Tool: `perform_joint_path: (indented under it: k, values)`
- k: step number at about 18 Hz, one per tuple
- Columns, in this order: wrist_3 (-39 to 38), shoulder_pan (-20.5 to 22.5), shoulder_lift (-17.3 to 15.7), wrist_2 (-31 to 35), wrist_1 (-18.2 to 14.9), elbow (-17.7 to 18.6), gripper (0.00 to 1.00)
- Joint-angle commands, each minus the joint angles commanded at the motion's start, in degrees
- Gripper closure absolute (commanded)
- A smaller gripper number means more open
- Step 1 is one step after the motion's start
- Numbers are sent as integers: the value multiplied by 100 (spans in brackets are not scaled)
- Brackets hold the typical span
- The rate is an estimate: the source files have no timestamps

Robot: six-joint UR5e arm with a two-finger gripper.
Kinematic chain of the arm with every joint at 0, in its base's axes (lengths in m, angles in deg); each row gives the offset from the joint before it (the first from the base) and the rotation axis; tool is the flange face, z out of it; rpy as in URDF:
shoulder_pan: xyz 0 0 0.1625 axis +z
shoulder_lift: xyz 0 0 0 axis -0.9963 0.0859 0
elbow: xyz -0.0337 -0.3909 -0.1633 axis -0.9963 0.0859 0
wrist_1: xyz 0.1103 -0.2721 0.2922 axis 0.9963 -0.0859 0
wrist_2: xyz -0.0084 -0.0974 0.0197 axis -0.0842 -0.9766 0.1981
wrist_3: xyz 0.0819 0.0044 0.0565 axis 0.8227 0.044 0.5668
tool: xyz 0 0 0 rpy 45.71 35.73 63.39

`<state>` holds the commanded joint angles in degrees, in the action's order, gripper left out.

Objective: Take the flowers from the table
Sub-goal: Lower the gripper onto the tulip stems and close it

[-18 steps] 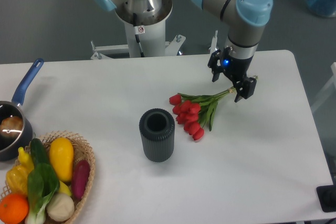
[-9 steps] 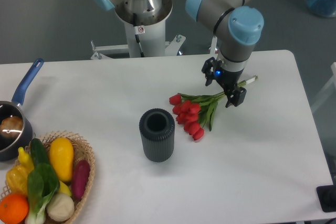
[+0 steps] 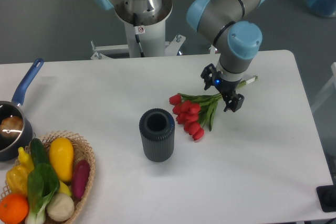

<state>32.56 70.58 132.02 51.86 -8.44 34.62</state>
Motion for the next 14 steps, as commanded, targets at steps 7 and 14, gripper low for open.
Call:
perform_joint_path:
  k: [7,14]
  values:
    - [-54,35,53,-167,0,9,0]
    - [-54,0,71,-158,-9,44,0]
